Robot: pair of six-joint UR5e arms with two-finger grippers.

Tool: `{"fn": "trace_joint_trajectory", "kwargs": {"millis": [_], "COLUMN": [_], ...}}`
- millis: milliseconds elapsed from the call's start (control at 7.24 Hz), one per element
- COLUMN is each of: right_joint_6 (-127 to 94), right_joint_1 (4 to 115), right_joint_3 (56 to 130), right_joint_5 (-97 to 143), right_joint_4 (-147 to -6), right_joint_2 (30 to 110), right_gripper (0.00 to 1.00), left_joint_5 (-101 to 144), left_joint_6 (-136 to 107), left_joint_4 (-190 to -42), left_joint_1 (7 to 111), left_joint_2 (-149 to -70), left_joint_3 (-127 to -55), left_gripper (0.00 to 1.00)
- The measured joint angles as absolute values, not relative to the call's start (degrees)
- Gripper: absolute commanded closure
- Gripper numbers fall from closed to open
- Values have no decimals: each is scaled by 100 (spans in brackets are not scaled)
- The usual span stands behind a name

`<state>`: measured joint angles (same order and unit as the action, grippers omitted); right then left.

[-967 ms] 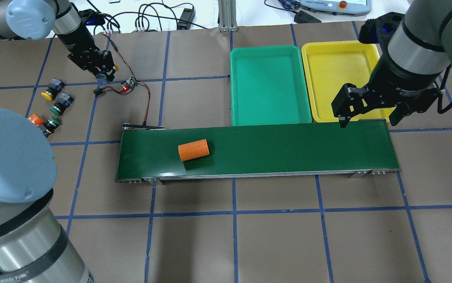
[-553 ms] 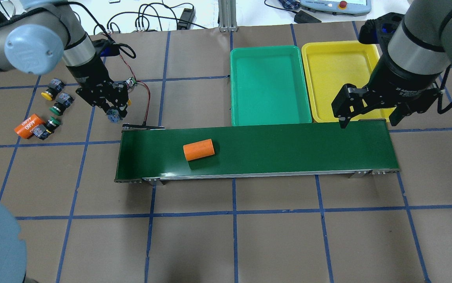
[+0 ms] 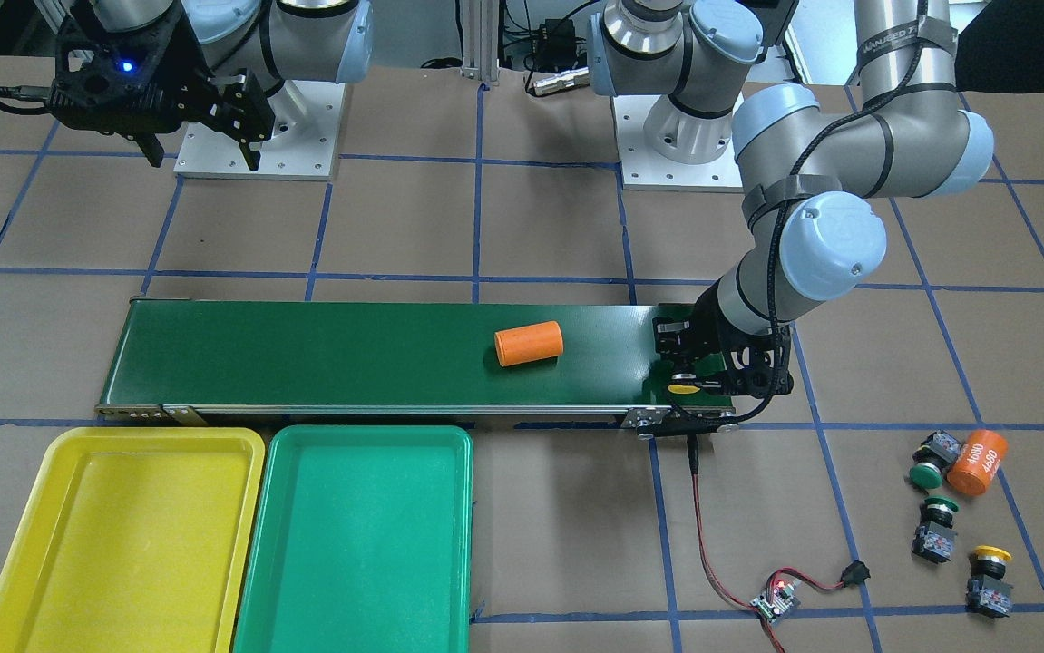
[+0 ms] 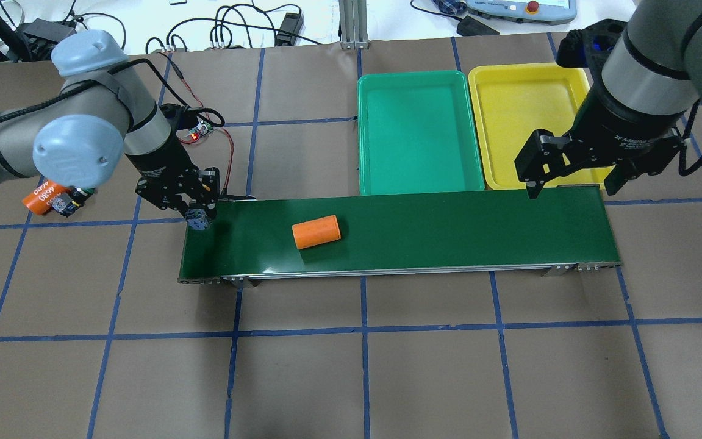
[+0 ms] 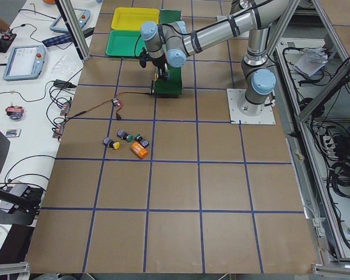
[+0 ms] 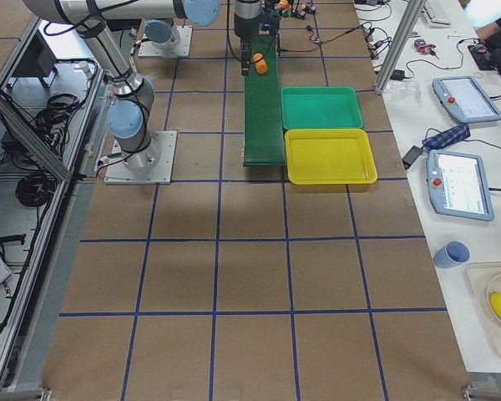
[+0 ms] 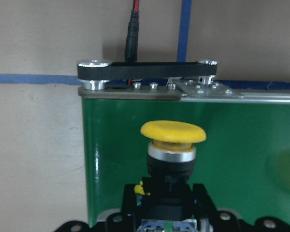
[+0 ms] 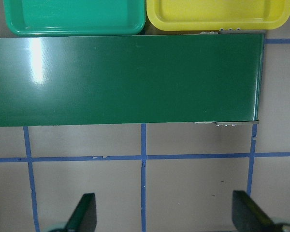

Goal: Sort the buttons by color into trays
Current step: 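Release the yellow-cap button and move the left gripper back to the pile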

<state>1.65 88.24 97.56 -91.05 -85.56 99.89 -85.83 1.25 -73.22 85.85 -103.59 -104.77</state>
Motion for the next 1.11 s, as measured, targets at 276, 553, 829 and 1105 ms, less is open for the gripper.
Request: {"fn": "trace_joint_trajectory", "kwargs": {"millis": [276,553,829,1105], "right_joint_6": [174,181,182,157], "right_joint_1": [8824,8824,8824,8824], "right_joint_3": [9756,9756,9756,9756], "right_joint_5": [-9105,-9105,-9105,-9100], "right_joint_4": [-8556,-8556,-8560,-8555], "right_joint_2": [9985,9986,9989,9990], "right_gripper": [0,0,0,0], "left_joint_5": [-8578,-8554,-8496,-8632], "left_joint_6": [64,176,674,2009], "left_joint_4": [-7264,-7211,-7803,-8159], "left_joint_1": [8660,8670,8510,7774], "left_joint_2": [-10360,-10185,-9927,-10070], "left_joint_3": [-10643,-10801,-10175,-9578], "left_gripper": [0,0,0,0]}}
